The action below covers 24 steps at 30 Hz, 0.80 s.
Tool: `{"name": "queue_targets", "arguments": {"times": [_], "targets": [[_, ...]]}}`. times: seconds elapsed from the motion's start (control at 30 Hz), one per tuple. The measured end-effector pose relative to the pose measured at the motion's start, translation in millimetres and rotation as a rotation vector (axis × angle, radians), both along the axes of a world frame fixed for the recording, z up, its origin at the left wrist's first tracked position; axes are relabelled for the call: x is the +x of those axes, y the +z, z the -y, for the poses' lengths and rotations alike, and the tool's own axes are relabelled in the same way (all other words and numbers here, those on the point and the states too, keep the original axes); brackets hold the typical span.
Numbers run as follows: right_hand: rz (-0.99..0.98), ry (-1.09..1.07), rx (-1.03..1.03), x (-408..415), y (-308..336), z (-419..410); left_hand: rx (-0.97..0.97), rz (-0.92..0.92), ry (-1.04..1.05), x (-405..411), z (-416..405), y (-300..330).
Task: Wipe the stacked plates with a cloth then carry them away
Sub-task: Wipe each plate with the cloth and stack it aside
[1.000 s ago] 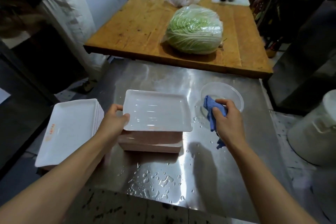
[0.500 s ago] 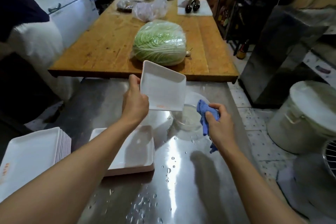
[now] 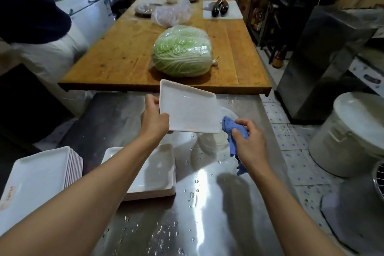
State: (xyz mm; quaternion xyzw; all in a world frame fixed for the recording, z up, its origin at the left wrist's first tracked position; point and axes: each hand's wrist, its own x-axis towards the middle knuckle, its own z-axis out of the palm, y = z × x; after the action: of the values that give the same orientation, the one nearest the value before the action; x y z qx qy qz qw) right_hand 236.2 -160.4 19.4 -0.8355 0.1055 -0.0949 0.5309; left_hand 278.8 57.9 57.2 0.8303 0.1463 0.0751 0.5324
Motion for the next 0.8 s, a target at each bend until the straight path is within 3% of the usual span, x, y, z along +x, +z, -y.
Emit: {"name": "queue_targets", "arguments": {"times": [0.13, 0.3, 0.37, 0.5, 0.67, 0.8], "targets": [[0.127, -0.007, 0.015, 0.3, 17.9, -17.1, -0.298, -0.141, 0.036, -23.6, -16.0, -6.3], [0.256, 0.044, -0.085, 4.3, 48.5, -53.3, -0.512, -0.147, 0.017, -58.3, -36.2, -3.3], [0.209, 0.138, -0.212, 2.2, 54.4, -67.6, -0.536, -0.126, -0.010, -70.8, -44.8, -1.1], [0.102, 0.248, -0.687, -10.6, 53.7, -85.8, -0.506, -0.096, -0.041, -90.5, -60.9, 2.1], [0.184, 0.384, -0.699, -39.0, 48.7, -105.4, -0.548, -0.066, -0.060, -113.5, -80.2, 5.0], [0.129, 0.226, -0.568, -34.2, 51.9, -122.6, -0.591, -0.075, -0.076, -132.3, -91.5, 5.9]]}}
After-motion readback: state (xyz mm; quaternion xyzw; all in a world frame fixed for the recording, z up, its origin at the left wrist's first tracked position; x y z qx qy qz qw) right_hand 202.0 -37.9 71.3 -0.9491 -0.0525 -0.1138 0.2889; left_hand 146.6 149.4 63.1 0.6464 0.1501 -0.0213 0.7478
